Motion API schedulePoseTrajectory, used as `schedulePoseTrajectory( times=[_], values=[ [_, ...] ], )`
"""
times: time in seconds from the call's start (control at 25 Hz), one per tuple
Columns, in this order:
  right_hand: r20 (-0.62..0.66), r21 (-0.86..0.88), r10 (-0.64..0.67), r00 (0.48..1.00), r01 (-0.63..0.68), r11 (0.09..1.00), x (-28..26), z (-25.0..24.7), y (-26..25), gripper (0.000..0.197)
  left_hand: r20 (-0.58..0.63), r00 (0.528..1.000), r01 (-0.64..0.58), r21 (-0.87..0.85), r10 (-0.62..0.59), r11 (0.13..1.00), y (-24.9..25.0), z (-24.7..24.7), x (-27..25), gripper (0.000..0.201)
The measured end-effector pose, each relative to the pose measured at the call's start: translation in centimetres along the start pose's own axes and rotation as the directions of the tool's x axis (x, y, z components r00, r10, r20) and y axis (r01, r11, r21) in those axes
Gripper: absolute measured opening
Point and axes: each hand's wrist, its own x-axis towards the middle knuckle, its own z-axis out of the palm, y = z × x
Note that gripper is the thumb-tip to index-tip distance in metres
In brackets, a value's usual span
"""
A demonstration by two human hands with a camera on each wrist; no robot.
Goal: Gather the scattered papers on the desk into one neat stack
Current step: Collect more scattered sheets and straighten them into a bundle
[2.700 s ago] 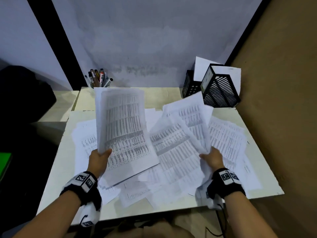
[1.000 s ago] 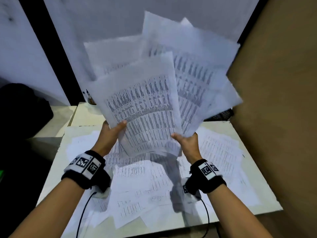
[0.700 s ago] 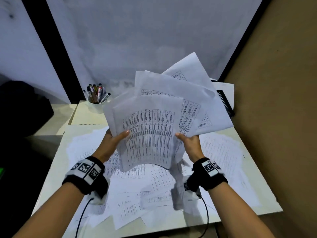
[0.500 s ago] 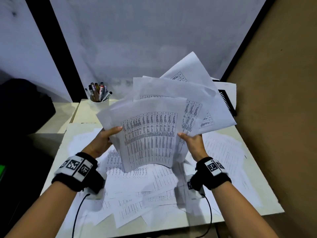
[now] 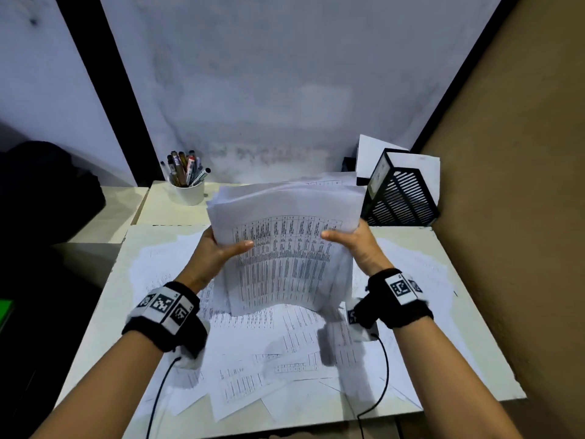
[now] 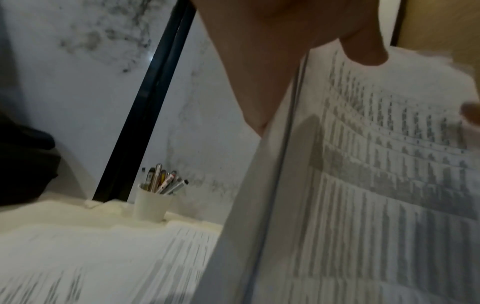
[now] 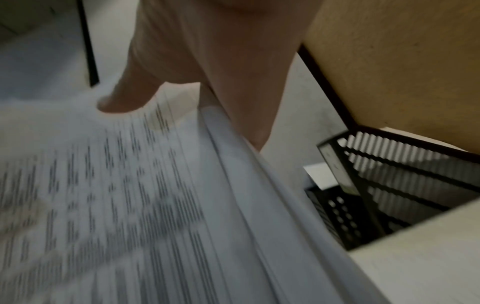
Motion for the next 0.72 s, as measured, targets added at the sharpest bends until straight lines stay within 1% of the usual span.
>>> schedulePoseTrajectory(
  times=[0.04, 0.12, 0.16, 0.2, 0.24, 0.28, 0.32, 0.4, 0.44, 0.52, 0.6, 0.64, 0.72],
  values=[
    [-0.028, -0.031, 0.051, 0.998, -0.052, 0.998, -0.3, 0.4, 1.4, 0.045, -0.025, 1.0, 0.012, -0.002, -0.012, 1.0, -0.5, 0.4, 0.0, 0.095],
    [-0.119, -0.024, 0.091, 0.989, -0.095, 0.995, -0.8, 1.3, 3.6, 0.045, -0.081, 0.997, 0.015, -0.036, -0.017, 0.999, -1.2, 1.3, -0.2, 0.085],
    [-0.161, 0.011, 0.085, 0.983, -0.084, 0.996, -1.0, 1.6, 3.9, 0.043, -0.122, 0.992, 0.004, -0.072, -0.013, 0.997, -1.2, 1.7, -0.3, 0.075],
    [-0.192, 0.042, 0.065, 0.979, -0.058, 0.997, -1.1, 1.9, 3.6, 0.035, -0.162, 0.987, -0.018, -0.108, 0.001, 0.994, -1.0, 1.8, -0.3, 0.064],
    [-0.187, 0.078, 0.052, 0.981, -0.038, 0.996, -1.2, 2.0, 3.4, 0.029, -0.178, 0.984, -0.046, -0.132, 0.023, 0.99, -0.7, 1.8, -0.3, 0.057],
    [-0.185, 0.109, 0.042, 0.982, -0.022, 0.994, -1.3, 2.1, 3.4, 0.031, -0.169, 0.985, -0.067, -0.144, 0.043, 0.987, -0.5, 1.7, -0.4, 0.057],
    [-0.171, 0.134, 0.032, 0.985, -0.009, 0.991, -1.4, 2.0, 3.5, 0.04, -0.144, 0.988, -0.079, -0.143, 0.059, 0.987, -0.4, 1.6, -0.5, 0.061],
    [-0.168, 0.149, 0.014, 0.986, 0.011, 0.989, -1.6, 1.8, 3.8, 0.065, -0.111, 0.992, -0.075, -0.089, 0.065, 0.993, -0.6, 1.2, -0.5, 0.068],
    [-0.182, 0.147, 0.02, 0.983, 0.007, 0.989, -1.5, 1.6, 3.9, 0.072, -0.114, 0.991, -0.07, -0.06, 0.062, 0.996, -0.7, 1.0, -0.4, 0.067],
    [-0.198, 0.15, 0.017, 0.98, 0.014, 0.989, -0.7, 0.9, 4.0, 0.076, -0.134, 0.989, -0.061, -0.042, 0.054, 0.997, -0.8, 0.7, 0.2, 0.055],
    [-0.184, 0.179, 0.035, 0.982, -0.001, 0.984, -0.1, 0.4, 4.1, 0.076, -0.133, 0.991, -0.036, -0.035, 0.031, 0.999, -0.5, 0.6, 0.6, 0.042],
    [-0.163, 0.189, 0.064, 0.985, -0.033, 0.981, 0.1, 0.5, 4.4, 0.079, -0.122, 0.993, -0.011, -0.025, 0.008, 1.0, -0.5, 0.8, 0.7, 0.037],
    [-0.102, 0.155, 0.123, 0.987, -0.106, 0.982, 0.1, 1.2, 5.3, 0.084, -0.1, 0.994, 0.046, 0.005, -0.045, 0.999, -1.1, 1.4, 0.6, 0.028]
  ],
)
